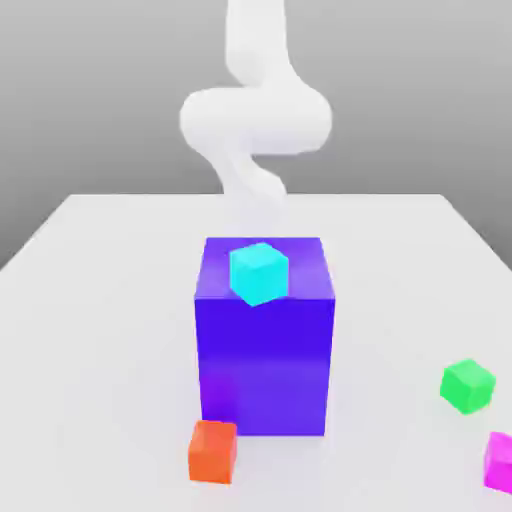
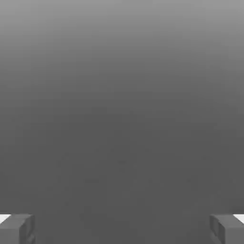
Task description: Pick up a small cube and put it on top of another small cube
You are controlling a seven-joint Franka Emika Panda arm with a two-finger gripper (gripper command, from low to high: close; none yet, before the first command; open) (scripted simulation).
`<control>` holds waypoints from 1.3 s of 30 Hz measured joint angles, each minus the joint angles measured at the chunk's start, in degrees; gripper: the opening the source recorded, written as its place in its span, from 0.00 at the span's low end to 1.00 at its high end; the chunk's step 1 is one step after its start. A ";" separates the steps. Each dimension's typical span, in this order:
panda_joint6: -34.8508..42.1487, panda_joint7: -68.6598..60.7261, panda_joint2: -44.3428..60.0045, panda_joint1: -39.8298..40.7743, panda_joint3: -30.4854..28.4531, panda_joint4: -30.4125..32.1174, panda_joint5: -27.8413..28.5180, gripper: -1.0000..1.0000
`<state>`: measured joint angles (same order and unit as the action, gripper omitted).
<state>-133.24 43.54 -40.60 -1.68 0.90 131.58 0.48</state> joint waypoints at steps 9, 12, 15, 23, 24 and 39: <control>-5.34 -8.35 19.02 -5.72 3.77 -0.75 1.76 0.50; -7.09 -10.99 25.25 -7.44 5.20 -0.99 2.47 0.50; -8.82 -13.54 31.48 -9.06 6.71 -1.24 3.30 0.50; -13.39 -19.70 48.20 -14.62 9.93 -1.92 6.43 0.50; -13.97 -20.40 50.30 -15.09 10.30 -2.00 6.90 0.50; -23.37 -22.23 71.14 -20.87 9.79 -4.46 13.22 0.00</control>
<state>-156.61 21.31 30.53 -22.55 10.69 127.11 13.70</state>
